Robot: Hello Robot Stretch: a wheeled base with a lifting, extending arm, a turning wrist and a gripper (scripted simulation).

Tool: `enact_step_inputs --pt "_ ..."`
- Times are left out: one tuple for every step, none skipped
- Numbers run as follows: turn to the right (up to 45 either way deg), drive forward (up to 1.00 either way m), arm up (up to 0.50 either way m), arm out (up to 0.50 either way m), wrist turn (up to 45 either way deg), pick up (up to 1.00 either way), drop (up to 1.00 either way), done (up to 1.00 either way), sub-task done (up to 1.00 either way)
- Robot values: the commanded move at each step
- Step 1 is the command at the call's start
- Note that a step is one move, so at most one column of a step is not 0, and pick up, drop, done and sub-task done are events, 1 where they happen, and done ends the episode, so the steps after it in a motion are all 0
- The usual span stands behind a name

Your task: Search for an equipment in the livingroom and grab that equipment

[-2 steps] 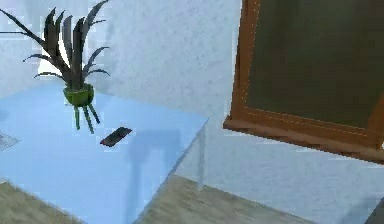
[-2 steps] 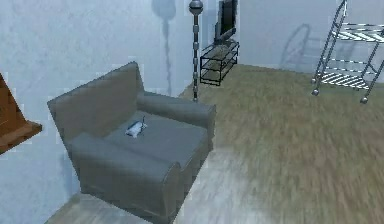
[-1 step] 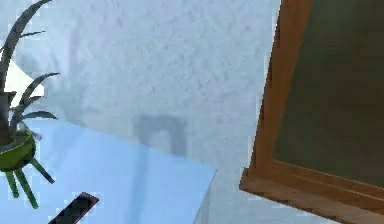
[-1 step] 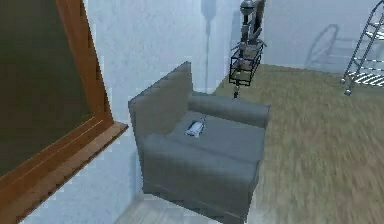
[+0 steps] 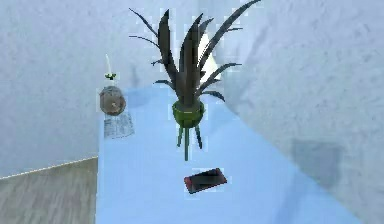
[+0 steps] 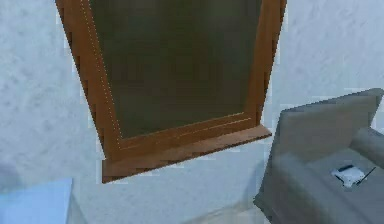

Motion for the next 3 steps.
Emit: enact_step_inputs --pt "-45.0 0.0 0.0 0.0 0.0 0.0 0.0 0.0 0.0" --pt "-36.0 0.0 0.0 0.0 0.0 0.0 0.0 0.0 0.0" --pt "0.0 0.0 0.5 0.0 0.0 0.0 0.0 0.0 0.0"
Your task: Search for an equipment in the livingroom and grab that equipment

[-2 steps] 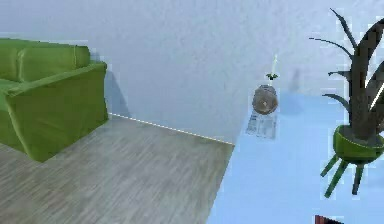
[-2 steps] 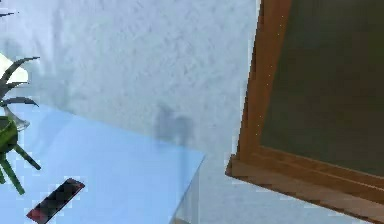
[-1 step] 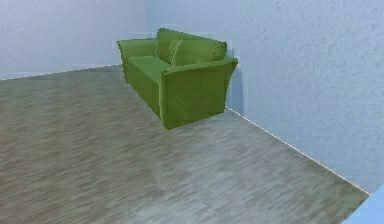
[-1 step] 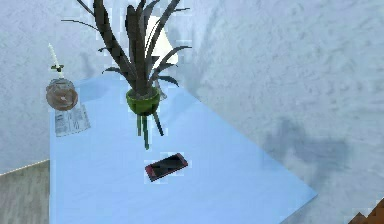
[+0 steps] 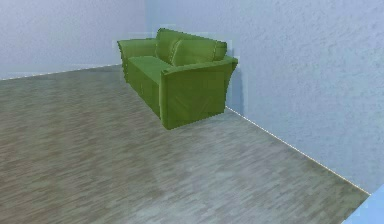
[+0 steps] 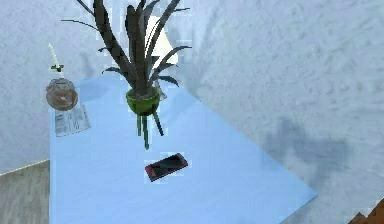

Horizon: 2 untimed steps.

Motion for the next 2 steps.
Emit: enact_step_inputs --pt "0.0 0.0 0.32 0.0 0.0 0.0 0.0 0.0 0.0" --pt "0.0 0.0 0.0 0.32 0.0 0.0 0.0 0.0 0.0"
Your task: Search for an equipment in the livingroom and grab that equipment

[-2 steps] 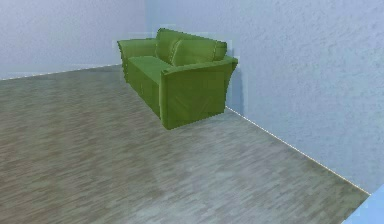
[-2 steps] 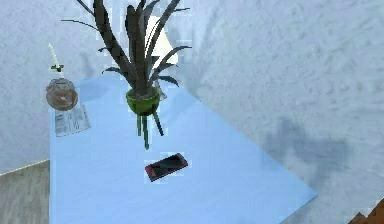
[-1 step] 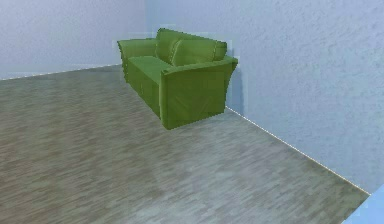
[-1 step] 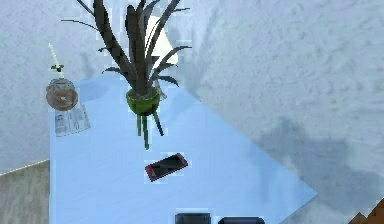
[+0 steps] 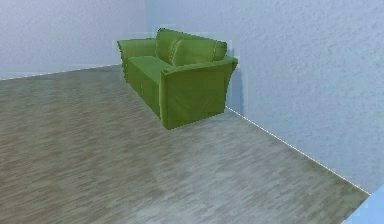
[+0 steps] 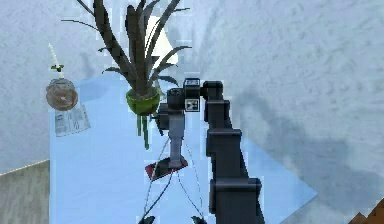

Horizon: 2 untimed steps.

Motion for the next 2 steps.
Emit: enact_step_inputs --pt "0.0 0.0 0.0 0.0 45.0 0.0 0.0 0.0 0.0" --pt "0.0 0.0 0.0 0.0 45.0 0.0 0.0 0.0 0.0"
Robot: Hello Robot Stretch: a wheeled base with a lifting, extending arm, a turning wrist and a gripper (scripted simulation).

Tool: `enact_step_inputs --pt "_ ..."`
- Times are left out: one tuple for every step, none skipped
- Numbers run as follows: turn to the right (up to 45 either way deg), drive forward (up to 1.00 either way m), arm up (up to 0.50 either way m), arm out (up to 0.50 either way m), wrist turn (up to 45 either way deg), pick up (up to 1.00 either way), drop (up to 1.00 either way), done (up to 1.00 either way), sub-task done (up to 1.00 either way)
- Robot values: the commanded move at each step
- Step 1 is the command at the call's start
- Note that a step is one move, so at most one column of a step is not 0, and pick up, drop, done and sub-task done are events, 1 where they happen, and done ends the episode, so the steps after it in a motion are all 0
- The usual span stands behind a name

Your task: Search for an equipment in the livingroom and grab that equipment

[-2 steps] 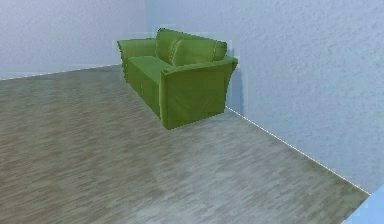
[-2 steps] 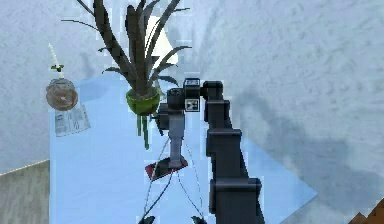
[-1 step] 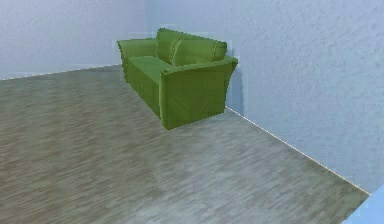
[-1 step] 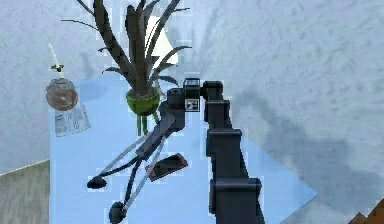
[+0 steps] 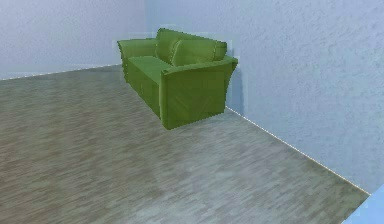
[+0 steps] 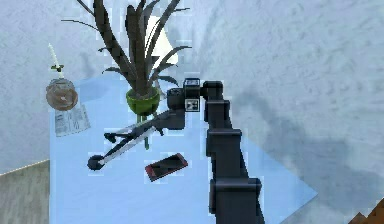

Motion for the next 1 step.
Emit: enact_step_inputs --pt "0.0 0.0 0.0 0.0 45.0 0.0 0.0 0.0 0.0"
